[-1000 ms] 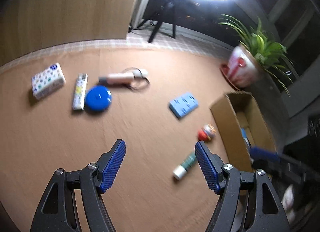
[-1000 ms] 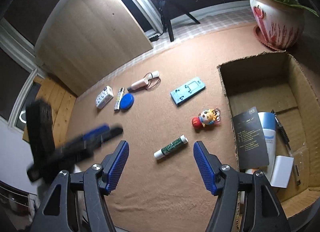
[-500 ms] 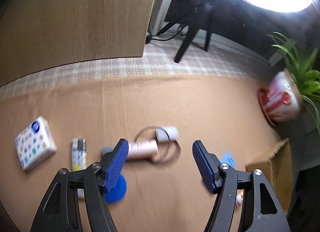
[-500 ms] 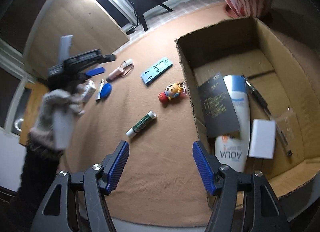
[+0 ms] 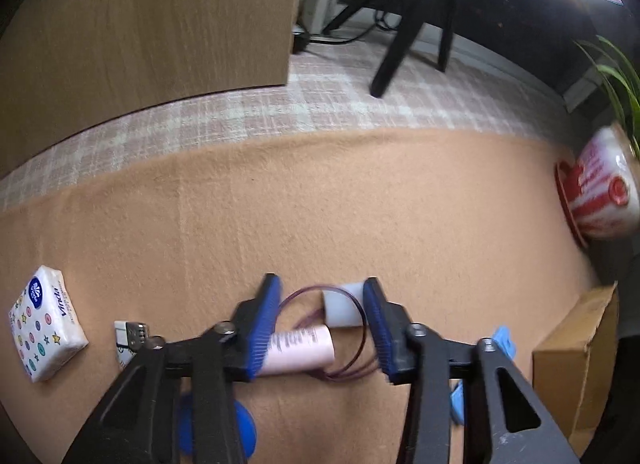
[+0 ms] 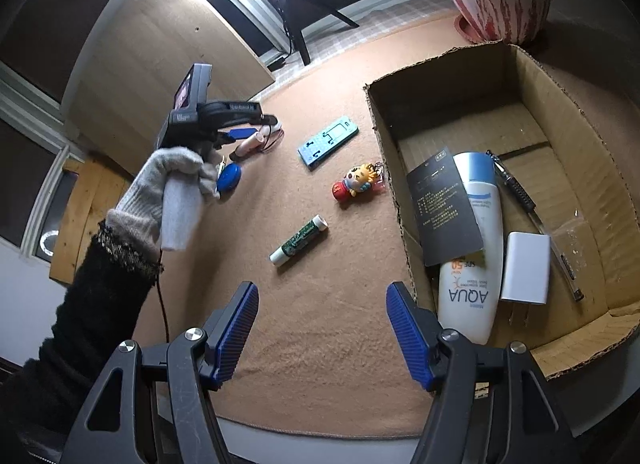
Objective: Organize objects
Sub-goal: 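Move the left tool to the white cable plug and grasp it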
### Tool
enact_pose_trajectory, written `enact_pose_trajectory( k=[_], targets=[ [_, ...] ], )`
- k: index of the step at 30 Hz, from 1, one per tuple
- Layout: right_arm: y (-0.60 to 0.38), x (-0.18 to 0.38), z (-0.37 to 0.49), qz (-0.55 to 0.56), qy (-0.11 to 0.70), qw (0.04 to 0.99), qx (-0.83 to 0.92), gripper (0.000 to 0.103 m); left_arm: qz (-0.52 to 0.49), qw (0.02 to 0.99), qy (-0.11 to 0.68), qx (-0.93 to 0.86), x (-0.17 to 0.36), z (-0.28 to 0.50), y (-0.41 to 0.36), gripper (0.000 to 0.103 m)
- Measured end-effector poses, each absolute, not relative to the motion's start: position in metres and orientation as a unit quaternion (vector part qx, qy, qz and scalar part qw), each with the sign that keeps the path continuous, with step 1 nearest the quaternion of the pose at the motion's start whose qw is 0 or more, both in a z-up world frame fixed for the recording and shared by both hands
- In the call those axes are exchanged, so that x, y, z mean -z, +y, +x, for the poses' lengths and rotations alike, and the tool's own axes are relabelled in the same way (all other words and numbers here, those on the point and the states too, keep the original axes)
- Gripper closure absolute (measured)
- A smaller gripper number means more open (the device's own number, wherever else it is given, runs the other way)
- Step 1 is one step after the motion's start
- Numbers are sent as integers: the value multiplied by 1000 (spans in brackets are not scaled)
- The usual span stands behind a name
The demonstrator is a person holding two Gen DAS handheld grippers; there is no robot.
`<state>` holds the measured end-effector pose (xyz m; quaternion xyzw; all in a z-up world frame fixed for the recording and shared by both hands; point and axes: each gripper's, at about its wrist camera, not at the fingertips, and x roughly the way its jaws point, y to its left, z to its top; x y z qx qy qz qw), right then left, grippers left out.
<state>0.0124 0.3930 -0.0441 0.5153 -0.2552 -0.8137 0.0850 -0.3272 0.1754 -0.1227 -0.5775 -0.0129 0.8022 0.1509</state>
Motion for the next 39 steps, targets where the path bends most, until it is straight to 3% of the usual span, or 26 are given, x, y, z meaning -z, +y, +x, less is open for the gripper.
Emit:
enact_pose_trajectory(
  k=[3,8,10,16,32,36,39],
  targets=[
    [392,47,8,517,-259,84,811,40,-577,167,-7,-800,122,-316,179,82],
    [387,45,6,513,-259,91,813,40,-580,186,-15,-793,122,-286,172,87],
    [383,45,4,512,-259,96,813,40,-580,196,-14,-791,123,-270,169,96],
    [368,44,-3,514,-254,114,812,40,-583,215,-34,-783,127,-215,150,97],
    [319,50,-21,530,-221,166,802,40,-563,230,-93,-789,105,-88,72,97],
    [305,54,-28,538,-208,177,798,40,-560,234,-89,-790,98,-83,65,91],
    [295,57,-31,542,-201,184,795,40,-561,218,-85,-794,98,-77,54,76]
  ],
)
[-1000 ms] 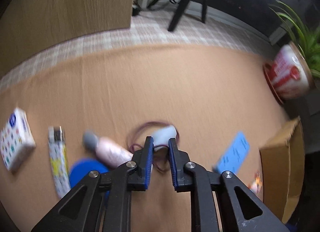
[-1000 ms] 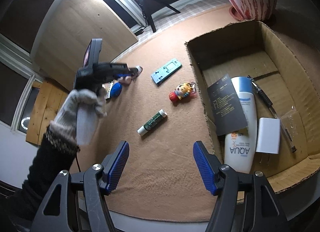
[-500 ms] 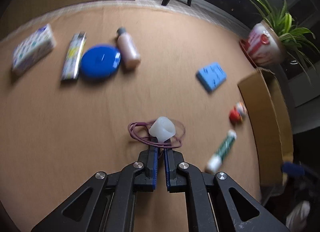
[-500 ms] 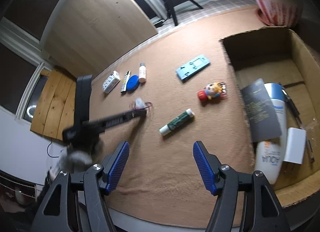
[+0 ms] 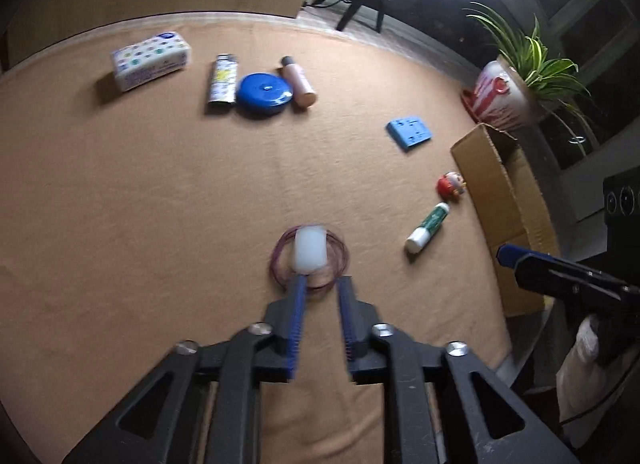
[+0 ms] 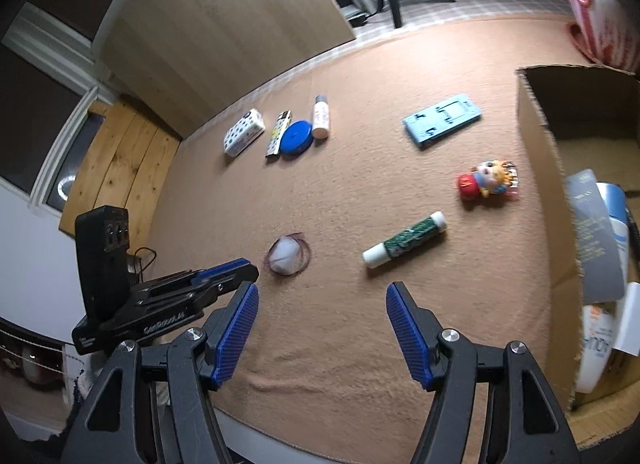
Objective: Organize objects
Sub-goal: 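Move the left tool to the white cable plug and grasp it, then grasp the purple cable coil with the right tool while the left tool holds the plug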
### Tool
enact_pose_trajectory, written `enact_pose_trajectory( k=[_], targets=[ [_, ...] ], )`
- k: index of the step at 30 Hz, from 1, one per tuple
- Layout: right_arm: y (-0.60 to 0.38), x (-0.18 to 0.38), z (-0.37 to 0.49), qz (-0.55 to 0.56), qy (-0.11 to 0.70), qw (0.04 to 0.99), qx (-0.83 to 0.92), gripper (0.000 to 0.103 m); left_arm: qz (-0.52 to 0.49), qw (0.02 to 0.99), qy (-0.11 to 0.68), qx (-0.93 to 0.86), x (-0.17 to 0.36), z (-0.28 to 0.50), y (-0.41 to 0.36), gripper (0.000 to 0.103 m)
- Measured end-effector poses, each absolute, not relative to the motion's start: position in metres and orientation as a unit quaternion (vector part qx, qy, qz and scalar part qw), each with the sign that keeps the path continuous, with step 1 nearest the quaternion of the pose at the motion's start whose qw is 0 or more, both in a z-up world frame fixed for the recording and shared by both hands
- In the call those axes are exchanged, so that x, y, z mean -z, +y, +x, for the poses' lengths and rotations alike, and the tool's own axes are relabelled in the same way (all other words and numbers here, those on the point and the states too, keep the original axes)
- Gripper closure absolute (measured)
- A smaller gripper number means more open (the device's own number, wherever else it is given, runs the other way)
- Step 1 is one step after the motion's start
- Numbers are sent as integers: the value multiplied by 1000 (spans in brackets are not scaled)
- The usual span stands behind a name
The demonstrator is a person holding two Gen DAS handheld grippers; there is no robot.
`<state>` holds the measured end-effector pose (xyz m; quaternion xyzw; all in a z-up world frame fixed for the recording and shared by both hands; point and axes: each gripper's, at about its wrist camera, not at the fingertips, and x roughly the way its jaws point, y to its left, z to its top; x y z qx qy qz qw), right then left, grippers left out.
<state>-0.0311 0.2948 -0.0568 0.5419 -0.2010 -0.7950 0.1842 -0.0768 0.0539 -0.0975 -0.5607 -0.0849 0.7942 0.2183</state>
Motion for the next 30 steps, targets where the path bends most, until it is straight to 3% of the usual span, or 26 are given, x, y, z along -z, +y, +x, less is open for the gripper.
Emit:
enact_pose_trajectory(
  k=[15,26,30],
  targets=[
    [245,88,-56,565,-136,193,791,40,-542,179,-74,-818,104,-99,41,73],
    [223,97,-67,571,-73,193,794,50,-553,179,-30,-813,123,-117,63,73],
    [214,103,-72,575,-59,194,792,51,-551,171,-33,-816,126,-118,59,81]
  ],
)
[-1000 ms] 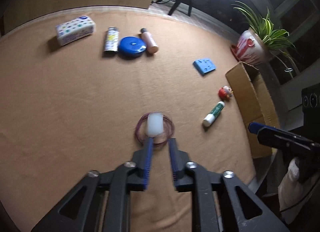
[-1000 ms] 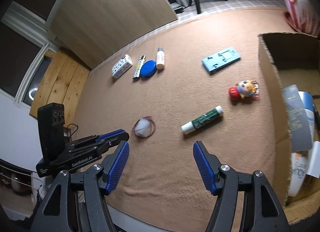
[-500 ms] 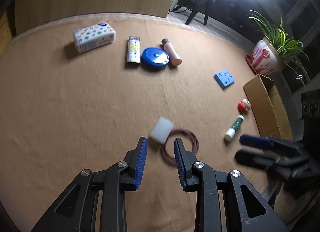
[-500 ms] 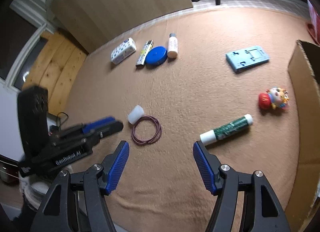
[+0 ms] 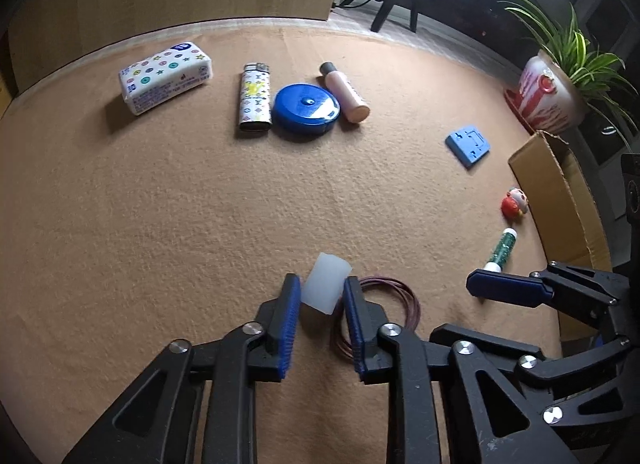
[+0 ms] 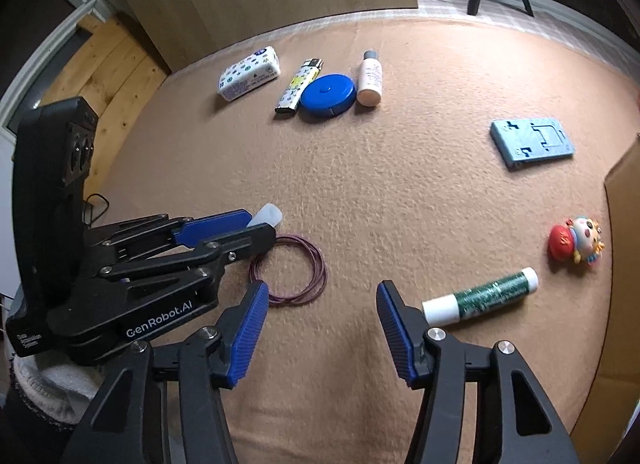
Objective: Organize objects
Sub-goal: 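Grasp the purple cable coil with the right tool while the left tool holds the plug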
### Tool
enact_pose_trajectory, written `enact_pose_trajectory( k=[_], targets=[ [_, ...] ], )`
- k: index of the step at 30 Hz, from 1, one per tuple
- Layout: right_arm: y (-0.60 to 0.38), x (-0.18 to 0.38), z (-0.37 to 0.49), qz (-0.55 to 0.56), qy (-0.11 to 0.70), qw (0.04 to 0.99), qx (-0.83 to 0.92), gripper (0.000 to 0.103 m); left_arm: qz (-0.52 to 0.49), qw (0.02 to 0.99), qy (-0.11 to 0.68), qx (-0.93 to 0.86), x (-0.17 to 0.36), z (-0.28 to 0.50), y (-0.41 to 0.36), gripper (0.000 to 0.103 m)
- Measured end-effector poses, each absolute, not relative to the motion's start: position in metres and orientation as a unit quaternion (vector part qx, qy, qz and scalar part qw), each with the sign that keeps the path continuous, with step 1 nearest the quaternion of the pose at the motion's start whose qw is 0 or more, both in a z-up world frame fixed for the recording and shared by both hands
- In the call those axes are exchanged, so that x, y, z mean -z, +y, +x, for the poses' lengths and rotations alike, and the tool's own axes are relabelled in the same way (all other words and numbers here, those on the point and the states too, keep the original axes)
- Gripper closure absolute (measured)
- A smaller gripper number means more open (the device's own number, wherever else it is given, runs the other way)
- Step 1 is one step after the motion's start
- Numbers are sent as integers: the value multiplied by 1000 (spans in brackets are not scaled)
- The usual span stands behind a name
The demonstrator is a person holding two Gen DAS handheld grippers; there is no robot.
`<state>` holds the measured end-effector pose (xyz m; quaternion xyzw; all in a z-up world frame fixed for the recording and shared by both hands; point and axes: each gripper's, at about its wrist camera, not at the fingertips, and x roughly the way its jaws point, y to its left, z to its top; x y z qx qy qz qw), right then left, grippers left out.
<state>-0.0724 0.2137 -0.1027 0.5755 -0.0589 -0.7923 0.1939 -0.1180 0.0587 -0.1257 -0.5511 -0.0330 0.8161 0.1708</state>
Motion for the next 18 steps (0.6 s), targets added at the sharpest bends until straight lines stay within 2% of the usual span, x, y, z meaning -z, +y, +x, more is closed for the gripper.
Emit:
enact_pose_trajectory(
  k=[4,9,11,14,18],
  targets=[
    [203,105,-74,574,-33,196,794,54,-545,158,-44,-822,124,-117,50,91],
    [192,106,-77,572,3,194,797,54,-537,140,-42,-831,117,-114,38,94],
    [185,107,-78,570,28,195,798,58,-536,136,-44,-832,116,-110,33,94],
    [173,110,-79,570,73,198,794,71,-539,133,-55,-830,118,-105,23,94],
    [157,115,-78,558,140,197,794,76,-539,129,-86,-828,119,-101,10,94]
  ],
)
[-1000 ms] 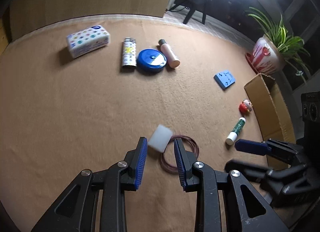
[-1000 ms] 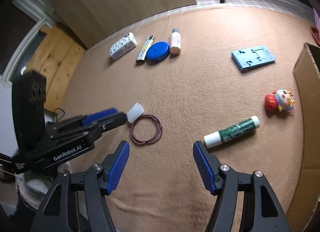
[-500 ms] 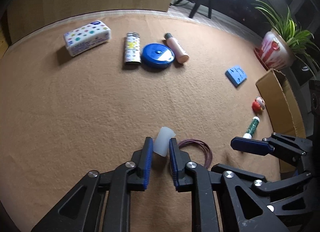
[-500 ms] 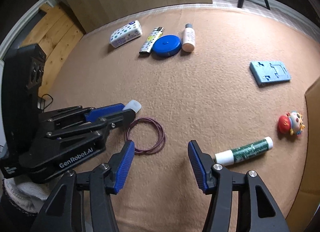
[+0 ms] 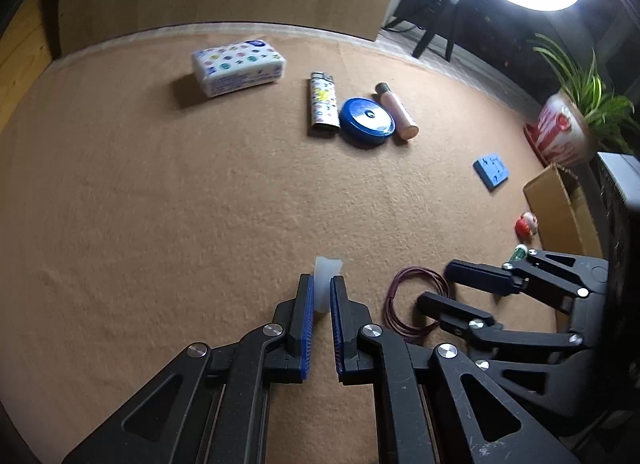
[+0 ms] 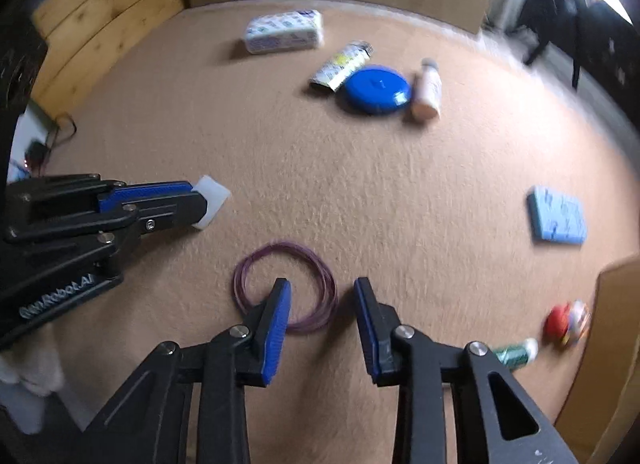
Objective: Organize objects
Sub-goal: 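Grasp the purple cable coil with the right tool while the left tool holds the plug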
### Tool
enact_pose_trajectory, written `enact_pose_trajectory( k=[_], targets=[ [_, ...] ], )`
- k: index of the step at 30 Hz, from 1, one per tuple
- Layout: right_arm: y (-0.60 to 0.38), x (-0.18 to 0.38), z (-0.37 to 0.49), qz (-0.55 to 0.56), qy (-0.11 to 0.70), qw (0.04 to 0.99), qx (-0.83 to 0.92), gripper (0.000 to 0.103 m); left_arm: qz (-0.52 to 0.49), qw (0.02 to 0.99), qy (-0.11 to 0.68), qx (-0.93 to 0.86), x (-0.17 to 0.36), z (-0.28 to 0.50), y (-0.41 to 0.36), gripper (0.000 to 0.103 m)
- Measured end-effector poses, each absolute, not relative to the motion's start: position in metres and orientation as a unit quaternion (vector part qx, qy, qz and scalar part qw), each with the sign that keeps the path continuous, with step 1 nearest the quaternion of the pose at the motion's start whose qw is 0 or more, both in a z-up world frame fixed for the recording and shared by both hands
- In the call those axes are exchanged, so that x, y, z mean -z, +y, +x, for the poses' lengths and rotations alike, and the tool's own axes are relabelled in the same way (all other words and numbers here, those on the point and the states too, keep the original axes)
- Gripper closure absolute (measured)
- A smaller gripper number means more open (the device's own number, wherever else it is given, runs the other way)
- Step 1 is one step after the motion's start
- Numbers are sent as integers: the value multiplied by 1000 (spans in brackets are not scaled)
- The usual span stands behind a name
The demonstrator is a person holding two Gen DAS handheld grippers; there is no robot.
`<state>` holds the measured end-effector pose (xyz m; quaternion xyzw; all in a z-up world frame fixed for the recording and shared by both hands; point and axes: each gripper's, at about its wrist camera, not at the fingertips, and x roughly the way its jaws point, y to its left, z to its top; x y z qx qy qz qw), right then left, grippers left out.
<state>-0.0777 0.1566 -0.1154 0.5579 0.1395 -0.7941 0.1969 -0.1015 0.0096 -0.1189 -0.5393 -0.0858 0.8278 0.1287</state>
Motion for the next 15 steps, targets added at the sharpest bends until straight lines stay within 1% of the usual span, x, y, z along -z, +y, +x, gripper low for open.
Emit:
enact_pose_trajectory(
  k=[1,4,5,6,7,15],
  targets=[
    [155,115,-77,558,141,201,793,81,-539,129,-89,-828,119,-101,9,94],
    [155,115,-77,556,138,208,793,88,-538,129,-97,-827,118,-96,7,94],
    [155,115,-78,556,134,209,793,95,-538,128,-100,-827,118,-94,6,94],
    [156,115,-78,557,129,210,793,98,-539,128,-103,-826,119,-93,5,94],
    [157,115,-79,558,121,212,793,100,-539,128,-108,-825,120,-91,5,94],
    [180,109,-74,553,40,204,807,100,-538,134,-113,-824,116,-83,9,94]
  ],
)
